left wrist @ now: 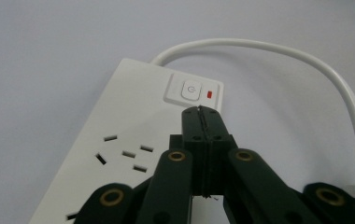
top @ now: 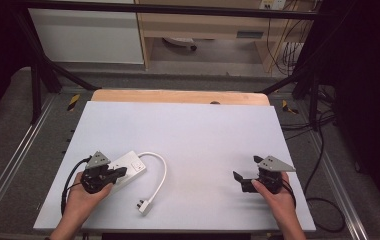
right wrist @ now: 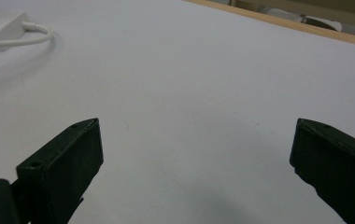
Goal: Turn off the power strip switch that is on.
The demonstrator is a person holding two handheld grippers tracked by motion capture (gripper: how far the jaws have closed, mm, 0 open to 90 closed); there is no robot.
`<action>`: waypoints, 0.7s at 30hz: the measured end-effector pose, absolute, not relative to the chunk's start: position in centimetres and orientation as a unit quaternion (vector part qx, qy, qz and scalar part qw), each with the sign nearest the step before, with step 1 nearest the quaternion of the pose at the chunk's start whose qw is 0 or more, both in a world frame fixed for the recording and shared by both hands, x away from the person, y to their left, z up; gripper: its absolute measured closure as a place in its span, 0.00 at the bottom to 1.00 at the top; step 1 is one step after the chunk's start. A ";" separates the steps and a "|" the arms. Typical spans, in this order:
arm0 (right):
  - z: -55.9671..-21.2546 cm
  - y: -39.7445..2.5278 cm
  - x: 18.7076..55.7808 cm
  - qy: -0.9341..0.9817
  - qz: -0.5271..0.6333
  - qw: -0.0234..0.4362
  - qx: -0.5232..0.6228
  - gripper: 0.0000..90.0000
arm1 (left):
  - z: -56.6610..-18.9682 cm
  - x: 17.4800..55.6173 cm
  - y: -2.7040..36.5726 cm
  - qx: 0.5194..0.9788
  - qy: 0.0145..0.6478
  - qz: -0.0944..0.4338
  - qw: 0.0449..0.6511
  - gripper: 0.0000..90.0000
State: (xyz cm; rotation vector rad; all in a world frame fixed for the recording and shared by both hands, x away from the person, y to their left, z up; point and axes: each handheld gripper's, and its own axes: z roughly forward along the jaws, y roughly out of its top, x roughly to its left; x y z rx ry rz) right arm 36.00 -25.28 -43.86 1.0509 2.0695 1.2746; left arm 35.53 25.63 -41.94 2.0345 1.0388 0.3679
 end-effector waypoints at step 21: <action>-43.9 -25.3 36.0 0.757 0.466 0.246 0.386 0.04 | -42.4 35.1 26.3 0.813 0.415 0.141 0.383 1.00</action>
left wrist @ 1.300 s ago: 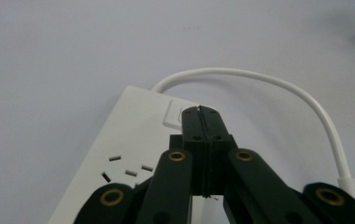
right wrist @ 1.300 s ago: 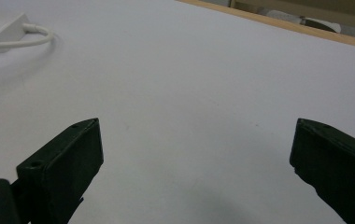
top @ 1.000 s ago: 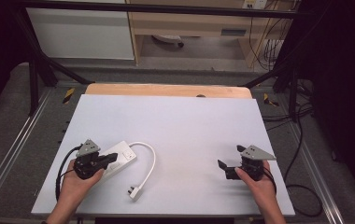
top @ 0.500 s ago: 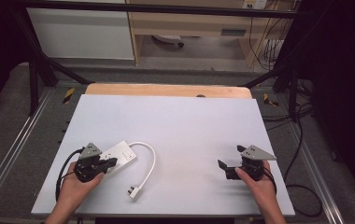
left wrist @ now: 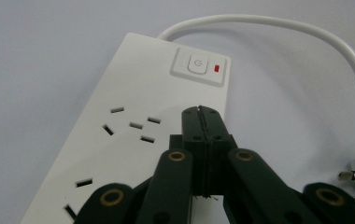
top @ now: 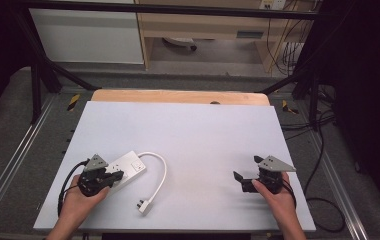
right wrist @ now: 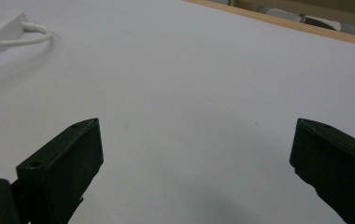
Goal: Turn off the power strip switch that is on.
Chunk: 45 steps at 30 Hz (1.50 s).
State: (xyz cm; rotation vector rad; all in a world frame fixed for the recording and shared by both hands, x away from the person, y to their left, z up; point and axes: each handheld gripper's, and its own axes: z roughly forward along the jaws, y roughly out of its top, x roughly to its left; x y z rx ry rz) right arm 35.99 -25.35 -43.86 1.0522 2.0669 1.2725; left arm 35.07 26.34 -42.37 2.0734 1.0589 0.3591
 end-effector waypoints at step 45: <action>-43.9 -25.3 36.0 0.759 0.464 0.244 0.386 0.04 | -42.5 35.2 26.7 0.817 0.418 0.128 0.376 1.00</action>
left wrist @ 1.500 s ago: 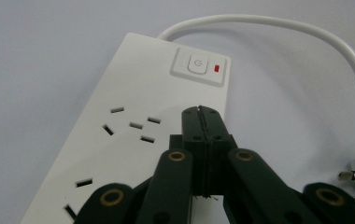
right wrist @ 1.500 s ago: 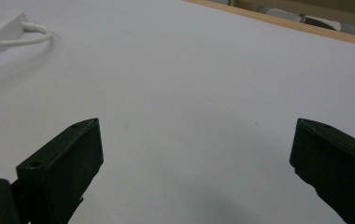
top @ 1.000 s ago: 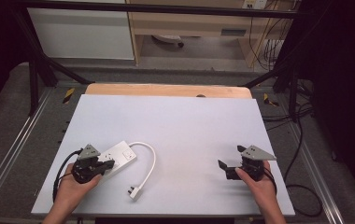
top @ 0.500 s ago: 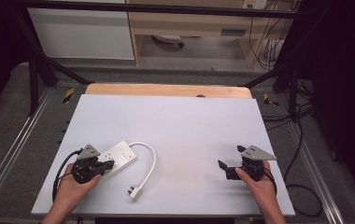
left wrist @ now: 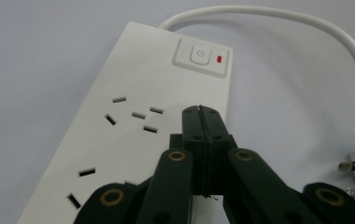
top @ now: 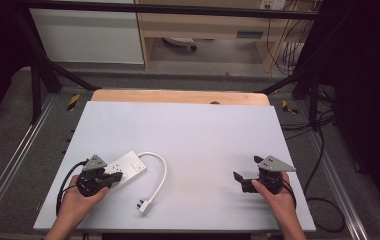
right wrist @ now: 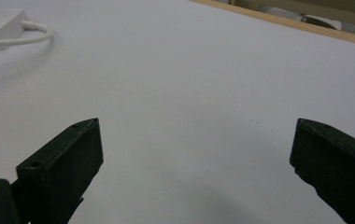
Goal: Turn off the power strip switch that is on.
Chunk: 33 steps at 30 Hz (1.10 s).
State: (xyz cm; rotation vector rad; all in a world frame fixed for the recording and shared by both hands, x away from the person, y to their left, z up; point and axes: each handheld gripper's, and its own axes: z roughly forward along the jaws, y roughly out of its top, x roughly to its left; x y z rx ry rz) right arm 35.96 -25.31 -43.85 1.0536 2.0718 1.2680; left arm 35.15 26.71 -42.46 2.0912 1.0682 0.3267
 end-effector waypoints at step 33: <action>-43.9 -25.3 36.0 0.760 0.463 0.244 0.385 0.04 | -42.5 35.2 27.1 0.816 0.419 0.116 0.381 1.00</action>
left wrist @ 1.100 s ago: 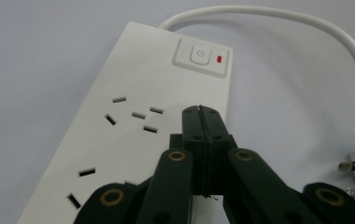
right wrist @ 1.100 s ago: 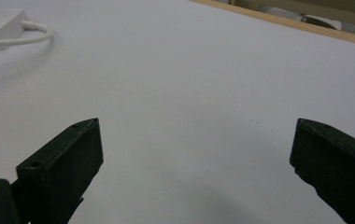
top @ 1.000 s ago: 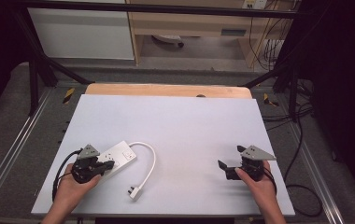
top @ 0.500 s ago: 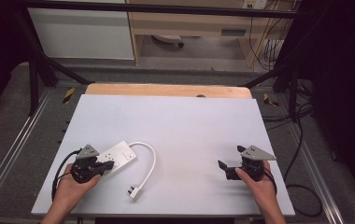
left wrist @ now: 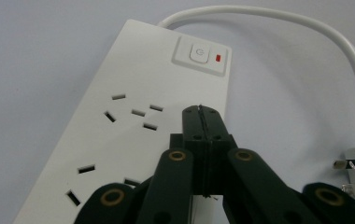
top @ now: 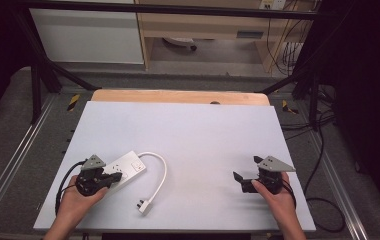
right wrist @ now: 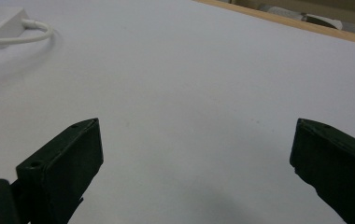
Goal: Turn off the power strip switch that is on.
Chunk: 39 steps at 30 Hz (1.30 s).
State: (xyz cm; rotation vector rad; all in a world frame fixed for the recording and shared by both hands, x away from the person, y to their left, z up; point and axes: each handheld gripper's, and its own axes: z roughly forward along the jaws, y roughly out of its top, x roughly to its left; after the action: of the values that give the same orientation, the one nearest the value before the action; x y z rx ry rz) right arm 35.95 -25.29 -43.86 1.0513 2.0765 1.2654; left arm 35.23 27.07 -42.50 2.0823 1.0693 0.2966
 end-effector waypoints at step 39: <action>-43.9 -25.3 36.0 0.761 0.462 0.244 0.385 0.04 | -42.7 35.0 26.8 0.819 0.413 0.131 0.376 1.00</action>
State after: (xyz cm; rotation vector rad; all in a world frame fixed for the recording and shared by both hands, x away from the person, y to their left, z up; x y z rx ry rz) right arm 35.99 -25.26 -43.90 1.0520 2.0776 1.2632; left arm 35.03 26.79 -42.69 2.0961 1.0556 0.3361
